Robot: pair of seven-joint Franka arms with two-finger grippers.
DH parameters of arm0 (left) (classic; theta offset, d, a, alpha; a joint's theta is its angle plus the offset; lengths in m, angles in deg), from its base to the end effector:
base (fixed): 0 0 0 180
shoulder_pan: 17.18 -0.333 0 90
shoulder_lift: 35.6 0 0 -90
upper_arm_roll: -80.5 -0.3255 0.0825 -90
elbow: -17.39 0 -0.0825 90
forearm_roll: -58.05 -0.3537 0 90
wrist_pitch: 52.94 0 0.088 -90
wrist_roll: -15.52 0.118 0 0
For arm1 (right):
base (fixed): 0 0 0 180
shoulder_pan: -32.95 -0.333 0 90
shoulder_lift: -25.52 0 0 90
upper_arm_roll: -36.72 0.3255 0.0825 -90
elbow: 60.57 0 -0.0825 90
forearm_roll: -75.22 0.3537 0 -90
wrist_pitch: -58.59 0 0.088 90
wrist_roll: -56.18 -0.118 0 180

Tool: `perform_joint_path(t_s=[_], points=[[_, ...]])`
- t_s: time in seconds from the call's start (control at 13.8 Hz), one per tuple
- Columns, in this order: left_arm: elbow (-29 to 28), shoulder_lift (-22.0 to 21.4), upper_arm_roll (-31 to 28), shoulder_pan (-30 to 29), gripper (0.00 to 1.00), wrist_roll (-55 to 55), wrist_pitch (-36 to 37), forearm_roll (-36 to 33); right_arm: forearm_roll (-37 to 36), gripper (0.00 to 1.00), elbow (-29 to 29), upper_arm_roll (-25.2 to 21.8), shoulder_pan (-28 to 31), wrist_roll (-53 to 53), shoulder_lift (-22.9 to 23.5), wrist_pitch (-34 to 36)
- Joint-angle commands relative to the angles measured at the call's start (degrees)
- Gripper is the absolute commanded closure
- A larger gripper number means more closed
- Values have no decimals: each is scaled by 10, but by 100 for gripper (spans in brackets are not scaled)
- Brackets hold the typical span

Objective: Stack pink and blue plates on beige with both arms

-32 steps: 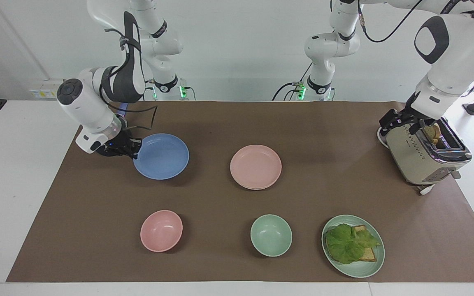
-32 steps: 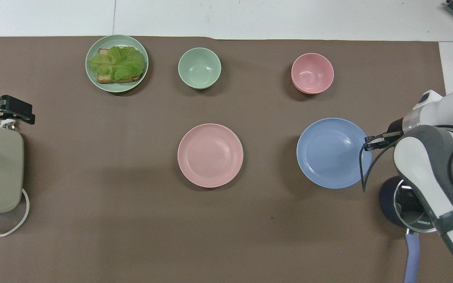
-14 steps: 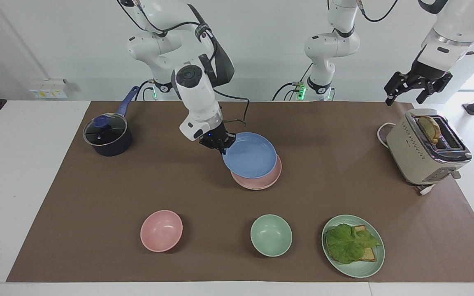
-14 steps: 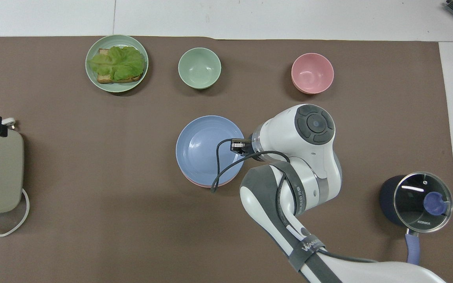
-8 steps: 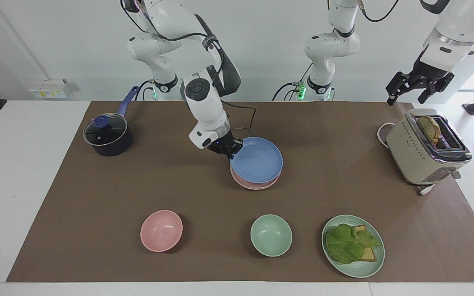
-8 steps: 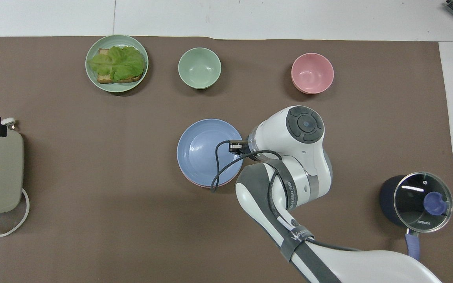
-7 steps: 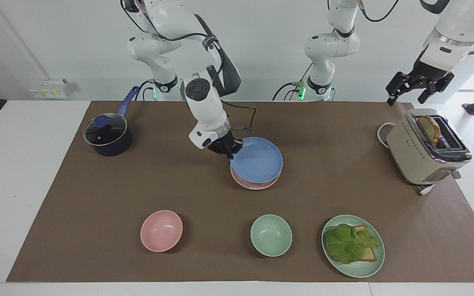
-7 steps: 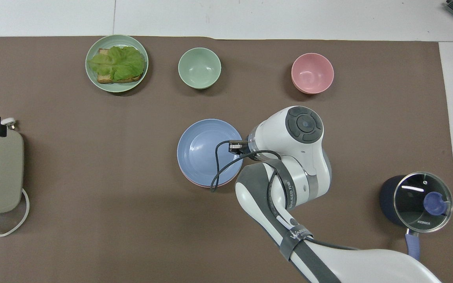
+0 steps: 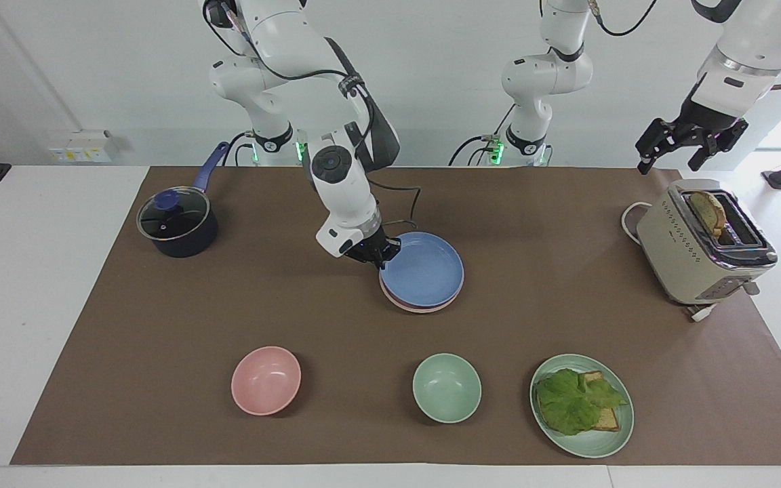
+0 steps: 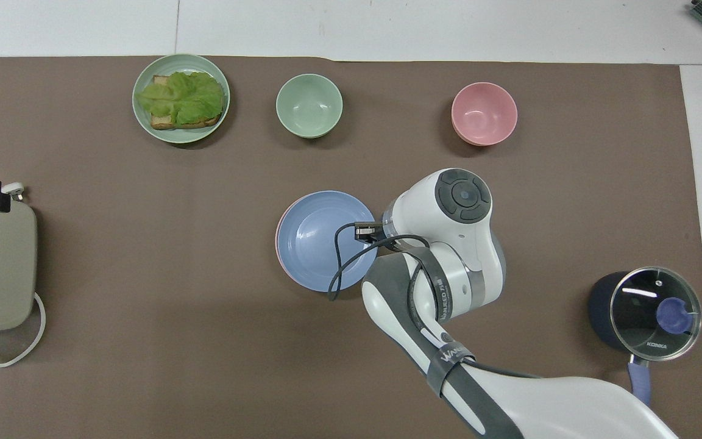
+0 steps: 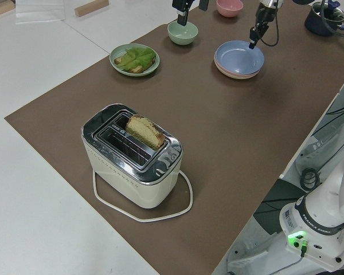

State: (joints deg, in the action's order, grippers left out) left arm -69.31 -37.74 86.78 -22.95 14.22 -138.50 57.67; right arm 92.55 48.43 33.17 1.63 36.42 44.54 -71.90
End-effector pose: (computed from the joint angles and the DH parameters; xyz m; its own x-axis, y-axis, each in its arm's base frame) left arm 0.5047 -0.0050 0.6605 0.9997 0.0143 0.0175 0.0145 -0.9998 -0.0103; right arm 0.5318 0.2937 0.3482 0.9978 -0.0430 -0.0499 -0.0526 -0.9761 -0.2110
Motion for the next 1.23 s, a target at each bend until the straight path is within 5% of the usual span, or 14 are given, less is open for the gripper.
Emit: perform_joint_path(t_s=[0.0,0.07,0.14,0.51,0.8,1.16], points=[[-3,-3,4,-5,0,-4,5,-7,19,55,8,4,1,24,0,-15],[-4,-3,4,-5,0,-4,5,-7,19,18,6,3,1,20,0,-15],[-3,-3,4,-5,0,-4,5,-7,18,0,2,3,2,21,1,-15],[-3,-3,4,-5,0,-4,5,-7,-21,0,-12,-7,30,23,-37,-1],[-4,-3,4,-6,0,-4,5,-7,-128,0,-14,-6,85,21,-92,31],[-3,-3,4,-6,0,-4,5,-7,-161,0,-81,-9,142,24,-144,172]])
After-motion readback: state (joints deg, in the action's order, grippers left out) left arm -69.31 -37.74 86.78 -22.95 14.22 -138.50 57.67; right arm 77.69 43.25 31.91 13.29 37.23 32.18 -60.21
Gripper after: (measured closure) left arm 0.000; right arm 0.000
